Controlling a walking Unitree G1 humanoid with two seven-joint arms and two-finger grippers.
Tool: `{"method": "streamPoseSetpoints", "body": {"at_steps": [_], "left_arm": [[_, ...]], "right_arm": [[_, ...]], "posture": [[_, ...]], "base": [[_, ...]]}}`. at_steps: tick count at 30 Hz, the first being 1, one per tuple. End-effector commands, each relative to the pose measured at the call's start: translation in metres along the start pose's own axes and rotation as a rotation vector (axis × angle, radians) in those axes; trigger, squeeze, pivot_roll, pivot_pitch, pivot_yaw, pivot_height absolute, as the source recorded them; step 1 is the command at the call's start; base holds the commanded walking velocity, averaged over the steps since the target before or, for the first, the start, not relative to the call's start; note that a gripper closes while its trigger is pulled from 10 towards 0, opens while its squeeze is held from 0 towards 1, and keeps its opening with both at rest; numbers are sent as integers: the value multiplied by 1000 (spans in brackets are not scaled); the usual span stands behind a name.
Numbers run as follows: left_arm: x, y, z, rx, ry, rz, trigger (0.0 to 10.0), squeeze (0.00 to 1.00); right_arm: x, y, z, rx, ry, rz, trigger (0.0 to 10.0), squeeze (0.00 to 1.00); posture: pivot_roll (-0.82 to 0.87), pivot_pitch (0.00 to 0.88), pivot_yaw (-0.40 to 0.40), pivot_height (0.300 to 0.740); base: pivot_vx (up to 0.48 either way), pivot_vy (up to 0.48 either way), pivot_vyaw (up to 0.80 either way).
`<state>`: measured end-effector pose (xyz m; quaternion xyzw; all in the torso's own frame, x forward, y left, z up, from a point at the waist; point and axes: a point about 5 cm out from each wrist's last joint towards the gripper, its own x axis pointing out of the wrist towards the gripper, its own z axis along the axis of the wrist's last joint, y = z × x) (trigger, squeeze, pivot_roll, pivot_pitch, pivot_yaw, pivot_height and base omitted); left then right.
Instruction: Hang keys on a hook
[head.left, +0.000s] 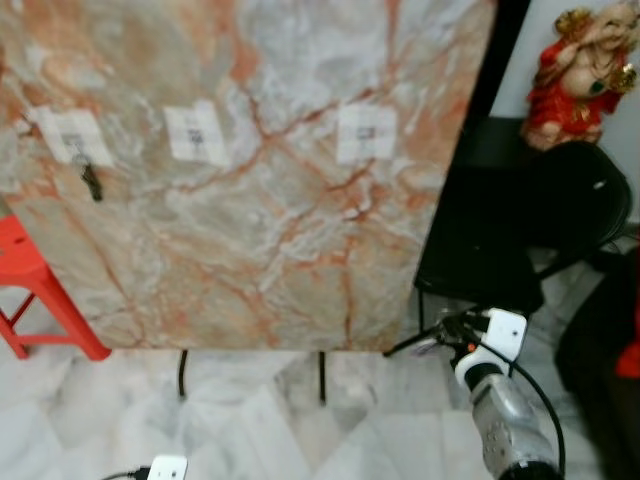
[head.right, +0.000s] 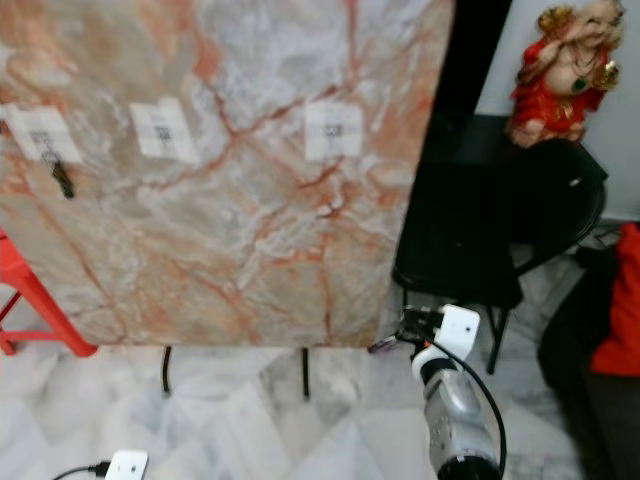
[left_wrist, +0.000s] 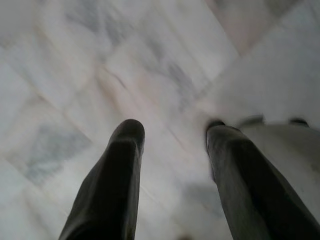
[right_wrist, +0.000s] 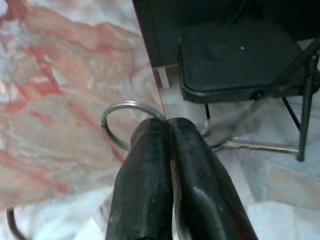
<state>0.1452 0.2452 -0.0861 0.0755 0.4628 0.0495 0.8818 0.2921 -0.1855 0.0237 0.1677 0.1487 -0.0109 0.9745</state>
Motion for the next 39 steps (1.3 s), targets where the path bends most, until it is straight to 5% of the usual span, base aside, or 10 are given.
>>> {"method": "streamPoseSetpoints", "body": {"at_steps": [1,10,39], "left_arm": [[0,0,0,13,1,1,10000,0],[-1,-3,-4,23,15,-2,10000,0],[-2,-4,-10,23,41,-6,10000,0]], "right_arm": [[2,3,4,-15,-13,19,10000,0],[3,4,5,-19,-11,31,10000,0],[5,9,7,-64,-7,89,10000,0]], "posture": [[51,0,-32,740],[42,0,-30,740],[45,0,-48,740]], "base": [[0,-480,0],[0,-462,0],[73,0,88]]}}
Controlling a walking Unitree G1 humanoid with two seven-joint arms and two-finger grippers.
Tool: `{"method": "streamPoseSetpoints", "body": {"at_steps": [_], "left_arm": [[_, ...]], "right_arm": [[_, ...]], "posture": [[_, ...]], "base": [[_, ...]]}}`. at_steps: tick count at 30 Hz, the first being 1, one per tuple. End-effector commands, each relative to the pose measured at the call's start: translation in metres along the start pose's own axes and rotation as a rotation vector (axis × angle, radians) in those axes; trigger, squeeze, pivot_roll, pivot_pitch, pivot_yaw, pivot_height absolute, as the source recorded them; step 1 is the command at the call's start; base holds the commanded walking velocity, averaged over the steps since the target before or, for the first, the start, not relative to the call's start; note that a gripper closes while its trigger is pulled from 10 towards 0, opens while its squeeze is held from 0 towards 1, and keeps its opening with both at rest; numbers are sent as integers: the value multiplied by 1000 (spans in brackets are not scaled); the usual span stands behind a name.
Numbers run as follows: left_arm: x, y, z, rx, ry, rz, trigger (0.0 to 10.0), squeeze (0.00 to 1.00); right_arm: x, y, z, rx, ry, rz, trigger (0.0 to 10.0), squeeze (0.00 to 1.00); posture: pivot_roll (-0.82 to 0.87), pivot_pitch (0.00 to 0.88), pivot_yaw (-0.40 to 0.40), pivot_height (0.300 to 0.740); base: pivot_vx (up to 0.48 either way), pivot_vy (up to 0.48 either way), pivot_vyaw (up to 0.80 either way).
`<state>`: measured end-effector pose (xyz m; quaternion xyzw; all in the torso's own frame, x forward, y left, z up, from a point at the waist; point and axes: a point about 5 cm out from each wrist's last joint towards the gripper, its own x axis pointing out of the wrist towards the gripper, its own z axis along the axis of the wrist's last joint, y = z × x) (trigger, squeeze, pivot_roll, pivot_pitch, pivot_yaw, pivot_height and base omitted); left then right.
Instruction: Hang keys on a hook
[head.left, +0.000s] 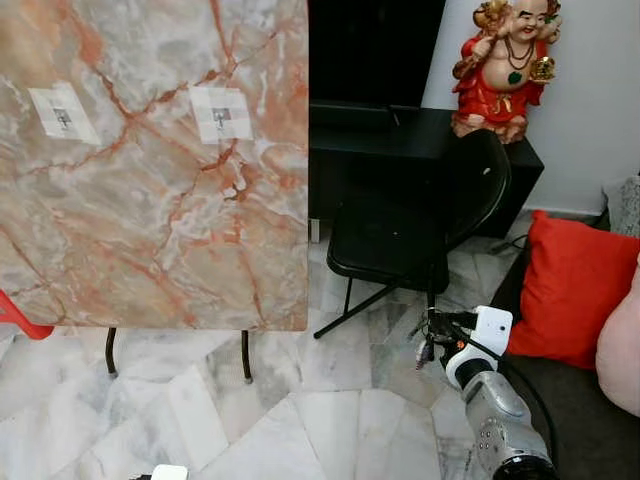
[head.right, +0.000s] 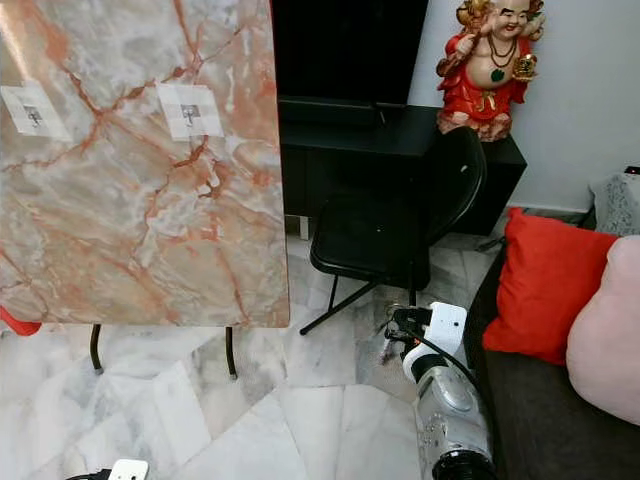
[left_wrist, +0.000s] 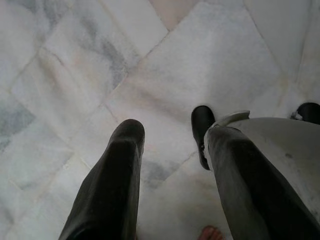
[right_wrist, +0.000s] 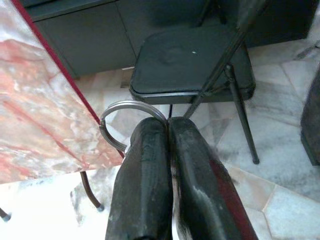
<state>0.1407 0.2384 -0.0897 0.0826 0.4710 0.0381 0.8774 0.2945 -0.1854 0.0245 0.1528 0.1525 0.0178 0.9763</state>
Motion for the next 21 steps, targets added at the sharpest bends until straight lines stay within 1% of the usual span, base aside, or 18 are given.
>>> {"method": "streamPoseSetpoints", "body": {"at_steps": [1,6,13,21], "left_arm": [[-1,3,-5,-2,25,9,10000,0],[-1,5,-6,7,31,17,10000,0],[-1,6,-5,8,33,24,10000,0],[0,3,-3,-10,24,19,10000,0]], "right_arm": [[4,9,6,-31,-23,43,10000,0],[4,10,6,-31,-24,47,10000,0],[4,12,7,-39,-21,59,10000,0],[5,13,7,-45,-19,71,10000,0]], "posture": [[45,0,-48,740],[46,0,-47,740],[45,0,-49,740],[48,0,-56,740]], "base": [[368,0,800],[341,0,800],[0,0,800],[0,0,800]]}}
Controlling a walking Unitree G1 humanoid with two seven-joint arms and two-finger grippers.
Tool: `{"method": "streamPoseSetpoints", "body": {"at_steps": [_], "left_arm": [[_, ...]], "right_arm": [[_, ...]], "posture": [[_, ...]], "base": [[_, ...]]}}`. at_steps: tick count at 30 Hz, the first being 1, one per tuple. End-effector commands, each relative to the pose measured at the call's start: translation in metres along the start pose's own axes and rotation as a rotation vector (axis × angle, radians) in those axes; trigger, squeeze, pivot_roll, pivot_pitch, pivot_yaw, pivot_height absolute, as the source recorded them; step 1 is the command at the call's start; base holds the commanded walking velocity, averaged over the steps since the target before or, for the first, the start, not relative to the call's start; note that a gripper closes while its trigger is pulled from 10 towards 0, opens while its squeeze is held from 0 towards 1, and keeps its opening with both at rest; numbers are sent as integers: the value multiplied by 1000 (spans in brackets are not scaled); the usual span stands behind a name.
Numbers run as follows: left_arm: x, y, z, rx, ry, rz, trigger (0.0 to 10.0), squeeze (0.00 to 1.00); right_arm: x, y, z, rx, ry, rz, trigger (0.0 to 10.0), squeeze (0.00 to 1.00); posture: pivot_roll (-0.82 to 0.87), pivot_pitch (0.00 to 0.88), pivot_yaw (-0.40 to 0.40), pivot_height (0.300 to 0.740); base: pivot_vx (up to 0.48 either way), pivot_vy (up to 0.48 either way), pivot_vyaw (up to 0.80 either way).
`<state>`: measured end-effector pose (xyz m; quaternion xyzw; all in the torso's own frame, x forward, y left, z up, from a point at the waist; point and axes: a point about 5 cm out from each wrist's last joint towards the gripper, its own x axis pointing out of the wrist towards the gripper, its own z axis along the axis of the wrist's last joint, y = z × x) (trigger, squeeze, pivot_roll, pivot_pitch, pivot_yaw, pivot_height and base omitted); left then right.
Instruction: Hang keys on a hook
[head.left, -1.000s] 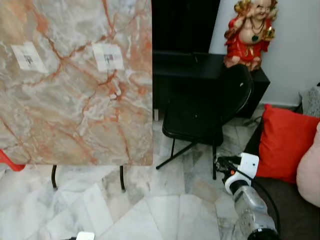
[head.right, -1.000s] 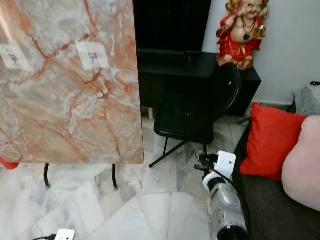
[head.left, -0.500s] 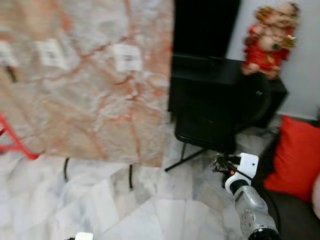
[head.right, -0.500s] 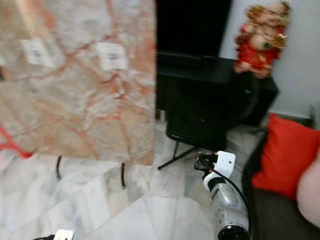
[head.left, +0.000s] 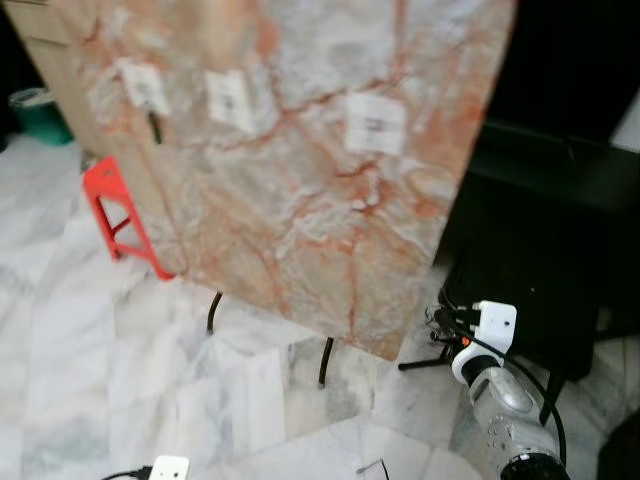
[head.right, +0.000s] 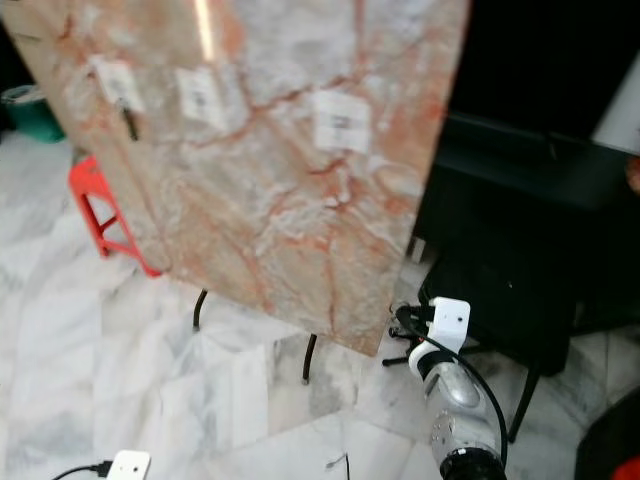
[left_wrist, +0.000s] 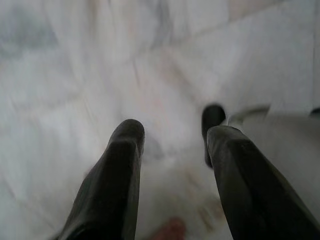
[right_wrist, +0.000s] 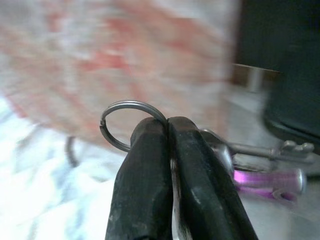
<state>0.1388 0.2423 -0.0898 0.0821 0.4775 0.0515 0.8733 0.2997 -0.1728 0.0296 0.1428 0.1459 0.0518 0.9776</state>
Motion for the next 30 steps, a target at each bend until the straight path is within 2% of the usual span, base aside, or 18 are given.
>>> {"method": "streamPoseSetpoints", "body": {"at_steps": [1,13,22,30], "left_arm": [[0,-1,-1,3,6,-3,10000,0],[2,-5,6,-23,-6,-1,10000,0],[4,-8,16,-35,-37,-14,10000,0],[4,-8,17,-32,-46,-18,10000,0]], "right_arm": [[1,0,5,-16,-15,9,10000,0],[3,4,7,-29,-12,38,10000,0],[5,5,8,-27,-15,35,10000,0],[7,6,11,-28,-32,19,10000,0]], "posture": [[48,0,-56,740],[56,0,-69,740],[58,0,-67,740],[57,0,-62,740]], "base": [[0,0,800],[0,0,735],[0,0,0],[304,0,0]]}}
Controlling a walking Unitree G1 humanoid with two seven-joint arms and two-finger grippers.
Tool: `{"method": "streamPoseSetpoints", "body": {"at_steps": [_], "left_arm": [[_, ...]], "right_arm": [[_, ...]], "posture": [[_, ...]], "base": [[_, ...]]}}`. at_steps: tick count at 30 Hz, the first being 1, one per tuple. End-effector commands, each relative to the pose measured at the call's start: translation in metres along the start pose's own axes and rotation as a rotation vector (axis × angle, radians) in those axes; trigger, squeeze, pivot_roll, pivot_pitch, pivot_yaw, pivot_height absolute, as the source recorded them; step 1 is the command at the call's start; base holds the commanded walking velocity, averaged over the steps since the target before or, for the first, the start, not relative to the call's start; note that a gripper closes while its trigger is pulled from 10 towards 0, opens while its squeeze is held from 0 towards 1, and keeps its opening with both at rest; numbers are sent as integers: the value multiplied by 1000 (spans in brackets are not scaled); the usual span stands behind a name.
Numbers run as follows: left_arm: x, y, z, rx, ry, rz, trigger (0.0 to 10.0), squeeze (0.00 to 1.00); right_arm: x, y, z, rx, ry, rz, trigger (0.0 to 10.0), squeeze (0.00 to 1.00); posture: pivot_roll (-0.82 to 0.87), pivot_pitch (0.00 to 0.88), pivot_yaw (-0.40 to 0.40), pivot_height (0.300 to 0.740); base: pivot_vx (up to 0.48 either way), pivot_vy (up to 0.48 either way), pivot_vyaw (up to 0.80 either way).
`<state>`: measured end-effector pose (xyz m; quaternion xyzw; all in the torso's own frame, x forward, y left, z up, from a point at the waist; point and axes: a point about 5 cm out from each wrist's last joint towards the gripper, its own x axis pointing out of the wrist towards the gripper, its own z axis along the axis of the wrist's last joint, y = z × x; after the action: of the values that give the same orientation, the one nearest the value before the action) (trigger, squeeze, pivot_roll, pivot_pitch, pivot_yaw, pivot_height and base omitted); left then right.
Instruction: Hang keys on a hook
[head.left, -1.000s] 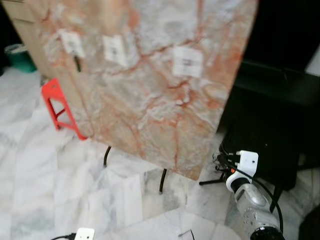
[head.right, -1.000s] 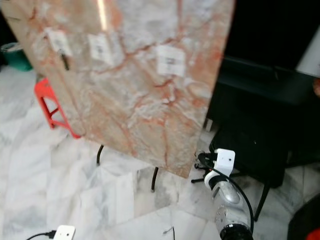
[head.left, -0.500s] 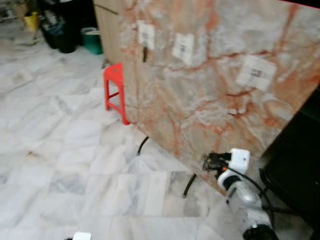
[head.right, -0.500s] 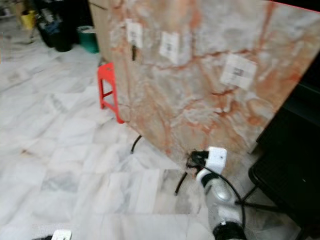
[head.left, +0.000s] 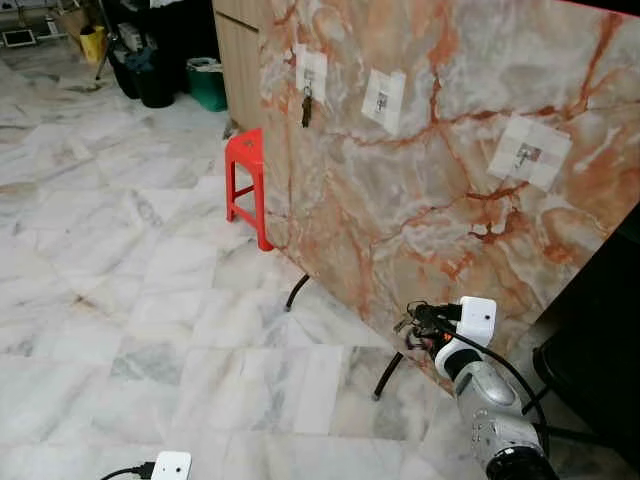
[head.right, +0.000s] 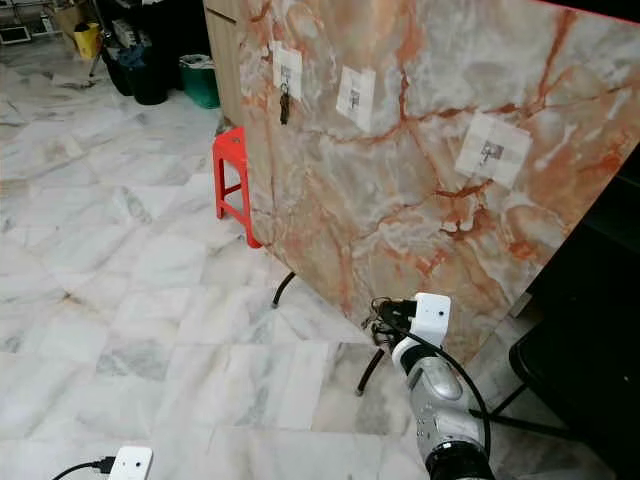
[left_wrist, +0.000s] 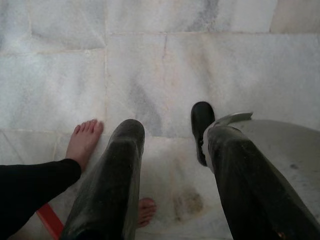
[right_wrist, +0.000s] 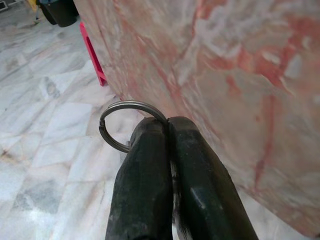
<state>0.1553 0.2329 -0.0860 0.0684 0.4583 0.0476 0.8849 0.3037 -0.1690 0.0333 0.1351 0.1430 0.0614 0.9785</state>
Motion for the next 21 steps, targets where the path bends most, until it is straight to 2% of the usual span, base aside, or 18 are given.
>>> {"method": "streamPoseSetpoints", "body": {"at_steps": [1,12,19,21], "left_arm": [[0,1,0,-7,-3,-1,10000,0],[-1,3,-1,-7,0,0,10000,0],[0,0,0,-5,0,-8,10000,0],[0,-1,0,-6,0,-8,10000,0]], "right_arm": [[3,3,7,-11,-28,2,10000,0],[6,3,9,10,-39,-42,10000,0],[8,3,13,13,-53,-41,10000,0],[8,4,14,11,-65,-38,10000,0]], "posture": [[57,0,-62,740],[61,0,-62,740],[63,0,-63,740],[63,0,-63,740]], "base": [[349,0,0],[364,0,0],[0,0,-746],[0,0,0]]}}
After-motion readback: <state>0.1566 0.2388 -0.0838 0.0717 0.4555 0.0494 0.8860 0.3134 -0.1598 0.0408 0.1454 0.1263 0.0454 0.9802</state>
